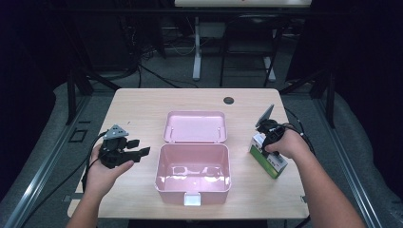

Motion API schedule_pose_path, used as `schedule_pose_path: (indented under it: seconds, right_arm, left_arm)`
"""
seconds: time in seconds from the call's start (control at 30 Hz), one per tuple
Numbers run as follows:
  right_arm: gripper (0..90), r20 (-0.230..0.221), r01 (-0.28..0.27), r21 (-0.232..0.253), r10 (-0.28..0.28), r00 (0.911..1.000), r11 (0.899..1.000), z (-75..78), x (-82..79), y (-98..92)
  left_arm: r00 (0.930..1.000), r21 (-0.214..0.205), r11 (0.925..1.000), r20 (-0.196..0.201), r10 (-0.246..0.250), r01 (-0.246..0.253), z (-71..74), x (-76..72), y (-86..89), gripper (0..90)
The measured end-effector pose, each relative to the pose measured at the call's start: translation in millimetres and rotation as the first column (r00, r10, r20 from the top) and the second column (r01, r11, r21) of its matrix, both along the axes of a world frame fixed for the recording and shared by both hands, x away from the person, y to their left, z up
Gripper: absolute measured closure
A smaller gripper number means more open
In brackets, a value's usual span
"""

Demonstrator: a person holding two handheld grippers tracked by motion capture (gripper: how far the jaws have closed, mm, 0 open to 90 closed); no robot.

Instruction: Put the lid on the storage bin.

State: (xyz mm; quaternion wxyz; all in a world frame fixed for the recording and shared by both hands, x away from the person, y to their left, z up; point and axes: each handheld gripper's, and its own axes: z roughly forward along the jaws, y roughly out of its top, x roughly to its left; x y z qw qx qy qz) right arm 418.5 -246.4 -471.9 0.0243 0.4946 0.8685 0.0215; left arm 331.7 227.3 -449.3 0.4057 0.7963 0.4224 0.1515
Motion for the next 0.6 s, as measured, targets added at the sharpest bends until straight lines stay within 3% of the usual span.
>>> schedule_pose_path:
  seconds: [0.1, 0.6]
  right_arm:
    - [61.5, 0.007, -0.011, 0.001, 0.011, 0.9999, 1.0, 5.1, -1.3, -0.4]
    - [61.5, 0.029, -0.038, 0.002, 0.038, 0.9989, 0.999, 34.4, -10.4, 1.1]
  left_arm:
    - [0.9998, 0.0, 0.9998, 0.003, -0.02, 0.02, 0.0, -0.6, -0.6, 44.9]
    - [1.0, 0.01, 0.9999, 0.007, -0.006, 0.006, -0.1, -0.6, 0.5, 44.7]
